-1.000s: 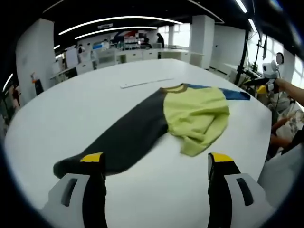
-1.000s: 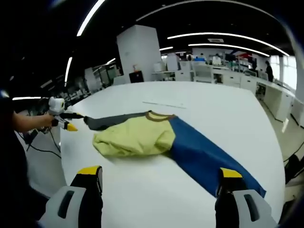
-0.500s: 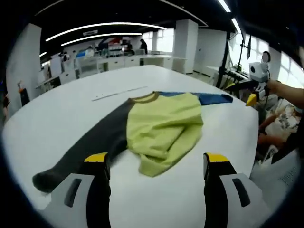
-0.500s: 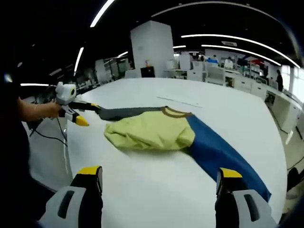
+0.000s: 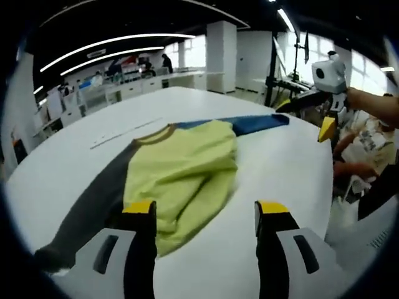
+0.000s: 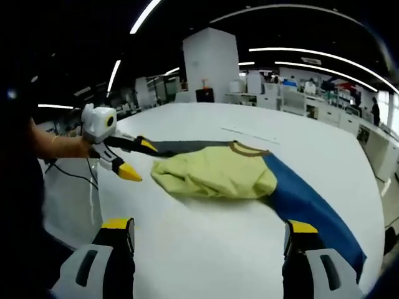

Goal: Fold the garment on the visible template until the final outline fits inside the template.

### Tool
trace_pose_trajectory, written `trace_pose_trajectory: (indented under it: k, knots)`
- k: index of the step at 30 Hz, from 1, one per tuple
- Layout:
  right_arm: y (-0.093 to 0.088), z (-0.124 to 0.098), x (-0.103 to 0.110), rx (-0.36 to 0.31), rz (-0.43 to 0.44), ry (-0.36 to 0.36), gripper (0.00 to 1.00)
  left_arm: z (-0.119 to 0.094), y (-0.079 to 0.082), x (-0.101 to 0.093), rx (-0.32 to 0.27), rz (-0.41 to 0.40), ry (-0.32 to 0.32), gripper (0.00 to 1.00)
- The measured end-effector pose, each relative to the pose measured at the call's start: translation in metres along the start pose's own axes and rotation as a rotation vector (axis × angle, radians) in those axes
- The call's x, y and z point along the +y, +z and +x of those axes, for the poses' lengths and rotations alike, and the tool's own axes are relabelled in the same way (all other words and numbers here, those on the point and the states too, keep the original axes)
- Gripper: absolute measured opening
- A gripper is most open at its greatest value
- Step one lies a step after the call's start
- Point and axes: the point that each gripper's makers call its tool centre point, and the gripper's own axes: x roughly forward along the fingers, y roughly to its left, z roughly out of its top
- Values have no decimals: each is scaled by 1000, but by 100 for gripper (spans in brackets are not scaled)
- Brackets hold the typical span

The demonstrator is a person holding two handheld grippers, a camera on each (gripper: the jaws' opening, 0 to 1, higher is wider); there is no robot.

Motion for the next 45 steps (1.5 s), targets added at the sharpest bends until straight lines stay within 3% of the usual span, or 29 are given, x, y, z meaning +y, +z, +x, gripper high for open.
trace_pose_trajectory:
  k: [10, 25, 45]
  knots:
    - [4, 2, 20, -9, -3, 21, 99, 28, 13, -24, -8, 79, -29, 43]
    - [3, 2, 24, -14, 17, 30, 99, 70, 28, -54, -3, 154, -71, 28]
    - [-3, 4, 14, -5, 44, 15, 98, 114, 18, -38, 77, 190, -26, 23]
